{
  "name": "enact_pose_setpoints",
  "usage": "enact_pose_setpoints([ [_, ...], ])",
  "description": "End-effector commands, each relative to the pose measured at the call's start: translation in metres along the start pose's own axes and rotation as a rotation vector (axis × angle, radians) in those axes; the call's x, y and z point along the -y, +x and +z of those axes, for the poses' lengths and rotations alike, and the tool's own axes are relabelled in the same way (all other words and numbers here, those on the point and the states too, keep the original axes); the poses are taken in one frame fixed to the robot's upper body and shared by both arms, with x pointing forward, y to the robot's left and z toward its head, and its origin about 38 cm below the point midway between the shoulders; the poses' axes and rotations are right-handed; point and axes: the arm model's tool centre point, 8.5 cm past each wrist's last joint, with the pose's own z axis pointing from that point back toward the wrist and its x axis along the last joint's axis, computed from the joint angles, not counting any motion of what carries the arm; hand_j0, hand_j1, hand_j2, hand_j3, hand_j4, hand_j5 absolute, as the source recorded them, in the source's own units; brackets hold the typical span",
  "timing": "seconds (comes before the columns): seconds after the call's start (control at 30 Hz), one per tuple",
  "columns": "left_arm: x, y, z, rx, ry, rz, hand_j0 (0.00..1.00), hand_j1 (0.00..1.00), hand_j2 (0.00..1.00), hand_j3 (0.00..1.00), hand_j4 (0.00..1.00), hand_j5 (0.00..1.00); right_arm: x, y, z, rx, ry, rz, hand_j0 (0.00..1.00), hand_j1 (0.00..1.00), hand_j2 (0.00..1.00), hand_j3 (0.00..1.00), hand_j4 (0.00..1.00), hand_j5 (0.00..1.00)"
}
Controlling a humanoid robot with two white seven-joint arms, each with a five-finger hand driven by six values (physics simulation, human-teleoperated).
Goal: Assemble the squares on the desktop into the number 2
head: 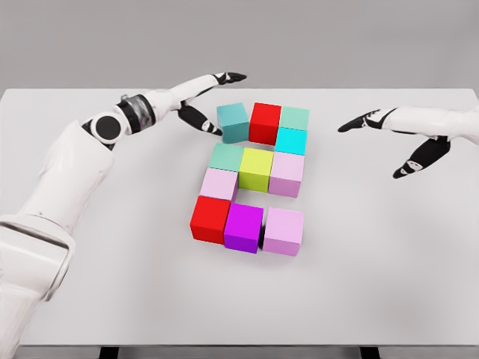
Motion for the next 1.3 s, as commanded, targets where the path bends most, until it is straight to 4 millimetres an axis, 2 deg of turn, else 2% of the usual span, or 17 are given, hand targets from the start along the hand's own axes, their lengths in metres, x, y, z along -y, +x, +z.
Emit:
enact_pose_setpoints([
  [0.0, 0.000, 0.003, -0.002, 0.008, 0.007, 0.009, 1.00, 1.00, 1.00, 1.00, 1.00, 1.00, 0.001, 0.000, 0.002, -0.003, -0.005, -0.005, 1.00, 1.00, 1.00, 1.00, 1.00, 1.00],
  [0.4, 0.006, -0.006, -0.001, -0.023, 0.000, 0.033, 1.00, 1.00, 1.00, 1.00, 1.00, 1.00, -0.002, -0.001, 0.002, -0.005, -0.001, -0.010, 1.00, 1.00, 1.00, 1.00, 1.00, 1.00],
  [0.67, 0.012, -0.001, -0.013, -0.056, -0.019, 0.057, 1.00, 1.00, 1.00, 1.00, 1.00, 1.00, -0.002, -0.001, 0.001, -0.002, 0.000, -0.009, 1.00, 1.00, 1.00, 1.00, 1.00, 1.00],
  [1.03, -0.002, -0.001, -0.015, -0.112, -0.007, 0.065, 1.00, 1.00, 1.00, 1.00, 1.00, 1.00, -0.001, 0.000, 0.000, 0.001, -0.001, -0.007, 1.00, 1.00, 1.00, 1.00, 1.00, 1.00],
  [1.27, -0.004, -0.003, -0.016, -0.139, -0.017, 0.059, 1.00, 1.00, 1.00, 1.00, 1.00, 1.00, -0.001, 0.000, 0.000, 0.002, -0.001, -0.007, 1.00, 1.00, 1.00, 1.00, 1.00, 1.00],
])
